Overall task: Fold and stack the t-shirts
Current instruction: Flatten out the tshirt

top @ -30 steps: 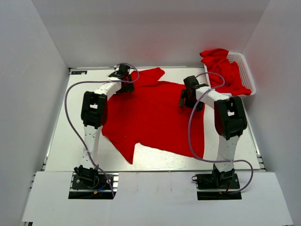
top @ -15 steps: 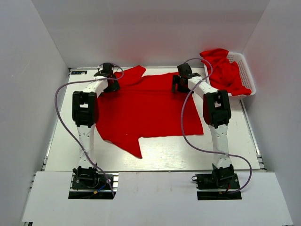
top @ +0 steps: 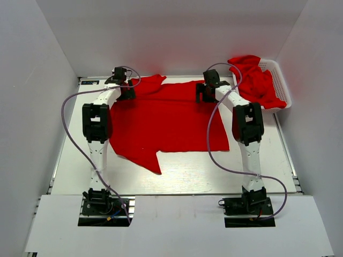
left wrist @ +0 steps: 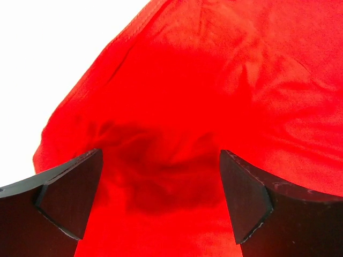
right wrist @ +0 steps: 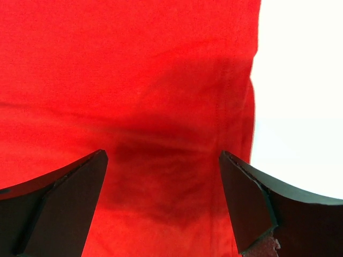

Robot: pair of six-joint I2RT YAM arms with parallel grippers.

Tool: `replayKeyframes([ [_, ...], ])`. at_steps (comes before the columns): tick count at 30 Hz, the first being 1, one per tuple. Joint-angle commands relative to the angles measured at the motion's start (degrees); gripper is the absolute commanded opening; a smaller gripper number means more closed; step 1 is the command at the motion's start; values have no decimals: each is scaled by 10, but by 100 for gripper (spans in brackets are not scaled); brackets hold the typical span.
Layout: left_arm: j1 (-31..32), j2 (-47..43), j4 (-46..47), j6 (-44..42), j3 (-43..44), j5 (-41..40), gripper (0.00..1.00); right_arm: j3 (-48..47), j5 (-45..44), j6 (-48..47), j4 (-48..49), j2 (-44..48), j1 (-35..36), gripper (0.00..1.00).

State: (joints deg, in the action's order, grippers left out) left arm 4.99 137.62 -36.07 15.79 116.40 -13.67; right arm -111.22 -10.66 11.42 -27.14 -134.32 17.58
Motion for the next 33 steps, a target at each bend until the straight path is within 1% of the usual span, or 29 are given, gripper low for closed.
replayKeyframes([
  [1, -3, -106, -31, -29, 15, 12, 100, -3, 13, -16, 0, 96, -1, 90],
  [2, -3, -118, -57, -29, 20, 7, 100, 2, 15, -14, -2, 126, 1, 90],
  [4, 4, -150, -75, -29, 4, -1, 100, 39, 21, -7, -2, 148, 3, 90],
  [5, 4, -188, -75, -29, -25, -15, 100, 51, 19, -3, -1, 160, 3, 90],
  [6, 11, -209, -83, -29, -43, -15, 100, 77, 16, 8, 2, 196, 4, 90],
  [7, 11, -229, -89, -29, -63, 1, 100, 106, 13, 17, 3, 208, 5, 90],
  [8, 16, -272, -89, -11, -110, 27, 100, 122, 12, 24, 2, 220, 5, 90],
  [9, 23, -296, -94, -11, -139, 27, 100, 139, -3, 36, 2, 262, 7, 90],
  [10, 30, -322, -87, -2, -204, 27, 100, 191, -7, 41, 0, 275, 8, 90],
  [11, 47, -375, -67, -1, -240, 43, 100, 233, -15, 61, -2, 322, 10, 90],
  [12, 56, -375, -67, -1, -272, 56, 100, 233, -16, 69, -3, 339, 11, 90],
  [13, 68, -425, -52, -1, -329, 76, 100, 291, -18, 77, -1, 354, 10, 90],
  [14, 81, -450, -51, 9, -353, 85, 100, 314, -20, 85, -3, 404, 13, 90],
  [15, 95, -472, -44, 14, -375, 94, 100, 352, -21, 108, -4, 422, 15, 90],
  [16, 127, -514, -36, 20, -416, 107, 100, 395, -25, 117, -3, 437, 17, 90],
  [17, 145, -534, -36, 27, -434, 113, 100, 416, -28, 124, -2, 488, 18, 90],
  [18, 163, -552, -30, 36, -453, 113, 100, 453, -39, 144, -4, 505, 19, 90],
  [19, 199, -567, -30, 42, -486, 107, 100, 489, -45, 150, -5, 520, 18, 90],
  [20, 217, -593, -36, 48, -503, 107, 100, 506, -52, 161, -9, 564, 18, 90],
  [22, 251, -610, -37, 76, -554, 115, 100, 561, -69, 183, -19, 589, 16, 90],
  [23, 287, -610, -37, 85, -570, 123, 100, 572, -69, 189, -21, 621, 14, 90],
  [24, 307, -616, -37, 107, -582, 123, 100, 593, -65, 199, -22, 630, 13, 90],
  [25, 343, -616, -37, 117, -603, 123, 100, 610, -70, 203, -23, 646, 15, 90],
  [29, 409, -611, -65, 164, -616, 102, 100, 646, -86, 232, -21, 676, 11, 90],
  [33, 450, -592, -82, 201, -616, 79, 100, 654, -82, 212, -6, 668, 11, 90],
])
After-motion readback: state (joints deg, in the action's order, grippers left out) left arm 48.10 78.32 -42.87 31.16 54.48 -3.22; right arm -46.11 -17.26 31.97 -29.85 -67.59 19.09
